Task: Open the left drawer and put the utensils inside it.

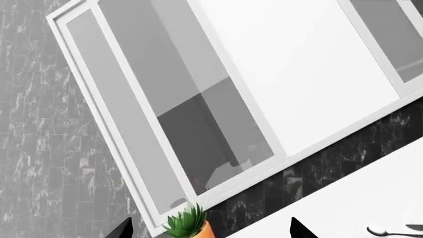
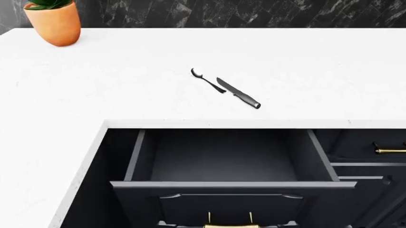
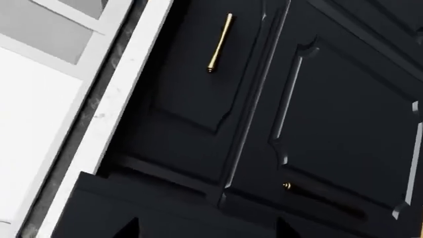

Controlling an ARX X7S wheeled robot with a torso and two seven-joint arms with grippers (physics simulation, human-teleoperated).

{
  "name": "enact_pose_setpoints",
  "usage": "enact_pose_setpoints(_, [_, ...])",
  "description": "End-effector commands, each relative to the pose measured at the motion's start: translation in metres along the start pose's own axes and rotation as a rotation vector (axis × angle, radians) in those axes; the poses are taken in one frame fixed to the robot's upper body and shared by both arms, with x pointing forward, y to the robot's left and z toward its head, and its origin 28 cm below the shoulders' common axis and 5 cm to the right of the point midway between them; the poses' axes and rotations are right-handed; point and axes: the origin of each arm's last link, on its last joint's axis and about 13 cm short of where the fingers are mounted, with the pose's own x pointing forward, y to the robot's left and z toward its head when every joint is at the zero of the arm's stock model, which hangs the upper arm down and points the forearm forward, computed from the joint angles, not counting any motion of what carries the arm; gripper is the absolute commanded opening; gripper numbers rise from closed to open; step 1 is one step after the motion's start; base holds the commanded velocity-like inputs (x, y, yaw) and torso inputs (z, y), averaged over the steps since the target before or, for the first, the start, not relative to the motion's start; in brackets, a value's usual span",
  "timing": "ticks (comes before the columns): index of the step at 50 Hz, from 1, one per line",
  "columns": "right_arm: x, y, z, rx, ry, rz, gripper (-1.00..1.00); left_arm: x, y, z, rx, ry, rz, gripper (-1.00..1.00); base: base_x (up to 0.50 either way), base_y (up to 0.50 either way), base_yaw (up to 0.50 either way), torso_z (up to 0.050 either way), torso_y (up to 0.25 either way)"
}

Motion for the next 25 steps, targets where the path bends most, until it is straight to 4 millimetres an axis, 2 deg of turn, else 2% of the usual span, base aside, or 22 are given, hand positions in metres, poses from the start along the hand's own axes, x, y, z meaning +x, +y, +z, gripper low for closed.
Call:
enact_pose_setpoints(1, [-0.003,0.042,0.025,-0.204,-0.166,0.157,1.0,-0.001,0.0,0.001,-0.004,-0.004,0.003,1.0,0.0,0.0,0.0,0.0,0.0])
enact_pose_setpoints(5, [-0.005,0.078,0.042,-0.352,-0.212,0.254,1.0,-0.001,0.001,0.001,-0.006,-0.006,0.002,1.0,0.0,0.0,0.0,0.0,0.0])
enact_pose_setpoints(13, [-0.003,0.141,0.073,-0.453,-0.317,0.35,1.0,-0.001,0.0,0.002,-0.015,-0.015,-0.002,1.0,0.0,0.0,0.0,0.0,0.0])
enact_pose_setpoints(18, [0.007,0.19,0.083,-0.573,-0.392,0.296,1.0,-0.001,0.0,0.002,-0.021,-0.026,-0.004,1.0,0.0,0.0,0.0,0.0,0.0])
enact_pose_setpoints(25, [0.012,0.268,0.085,-0.879,-0.533,0.511,1.0,-0.002,0.001,0.004,-0.036,-0.042,-0.002,1.0,0.0,0.0,0.0,0.0,0.0])
